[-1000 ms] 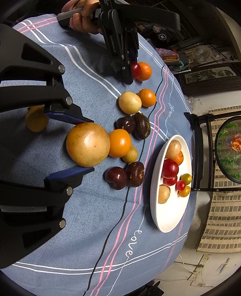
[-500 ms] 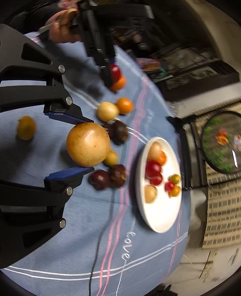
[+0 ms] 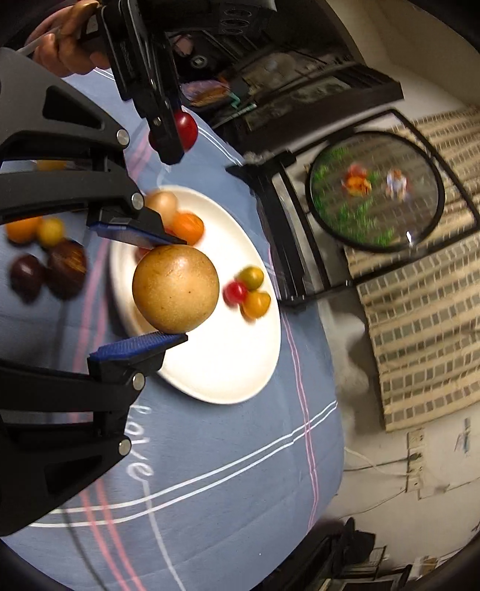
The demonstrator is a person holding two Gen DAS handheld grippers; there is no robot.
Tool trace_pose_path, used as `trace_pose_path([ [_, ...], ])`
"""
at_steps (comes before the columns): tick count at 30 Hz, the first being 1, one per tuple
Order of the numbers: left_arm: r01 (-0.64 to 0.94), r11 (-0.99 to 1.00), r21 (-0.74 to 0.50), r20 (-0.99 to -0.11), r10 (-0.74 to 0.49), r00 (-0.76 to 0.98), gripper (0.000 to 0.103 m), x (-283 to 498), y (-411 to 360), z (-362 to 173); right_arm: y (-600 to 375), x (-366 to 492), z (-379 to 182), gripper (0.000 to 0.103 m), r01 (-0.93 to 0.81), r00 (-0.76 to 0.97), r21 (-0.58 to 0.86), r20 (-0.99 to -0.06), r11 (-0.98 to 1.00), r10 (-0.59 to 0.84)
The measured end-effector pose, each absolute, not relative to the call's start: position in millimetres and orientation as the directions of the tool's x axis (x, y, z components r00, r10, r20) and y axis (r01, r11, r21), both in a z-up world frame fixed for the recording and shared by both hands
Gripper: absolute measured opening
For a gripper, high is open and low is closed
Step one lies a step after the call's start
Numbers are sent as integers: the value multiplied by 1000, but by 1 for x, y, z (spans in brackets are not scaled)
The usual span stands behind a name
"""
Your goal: Organize fruits
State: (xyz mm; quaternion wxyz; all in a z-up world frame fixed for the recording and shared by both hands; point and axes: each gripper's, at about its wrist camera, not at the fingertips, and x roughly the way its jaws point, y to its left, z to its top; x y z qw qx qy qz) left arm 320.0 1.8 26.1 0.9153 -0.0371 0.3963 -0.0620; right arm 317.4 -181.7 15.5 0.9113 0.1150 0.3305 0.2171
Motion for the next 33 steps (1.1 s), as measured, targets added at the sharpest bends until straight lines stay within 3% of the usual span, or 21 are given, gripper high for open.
trace_pose_path([
  [14, 54, 998, -29, -776, -56, 628, 40, 382, -12, -8, -163, 367, -18, 45, -330, 621, 292, -650, 898, 439],
  [16, 53, 999, -5, -782, -37, 622, 52, 382, -16, -9, -162, 367, -17, 48, -339, 616, 283, -654, 897, 439],
  [17, 52, 999, -7, -780, -38, 624, 63, 381, -17, -8, -162, 367, -16, 54, -344, 611, 289, -653, 893, 447],
  [20, 46, 999, -1, -757, -30, 653, 70, 371, -15, 3, -165, 361, -8, 59, -355, 625, 302, -627, 885, 465],
  [24, 8, 999, 45, -701, 26, 713, 95, 340, -9, 29, -173, 341, 15, 64, -361, 658, 310, -584, 880, 476],
  [33, 32, 999, 1, -649, -24, 761, 100, 228, 10, 35, -178, 271, 32, 65, -332, 710, 280, -554, 901, 434],
])
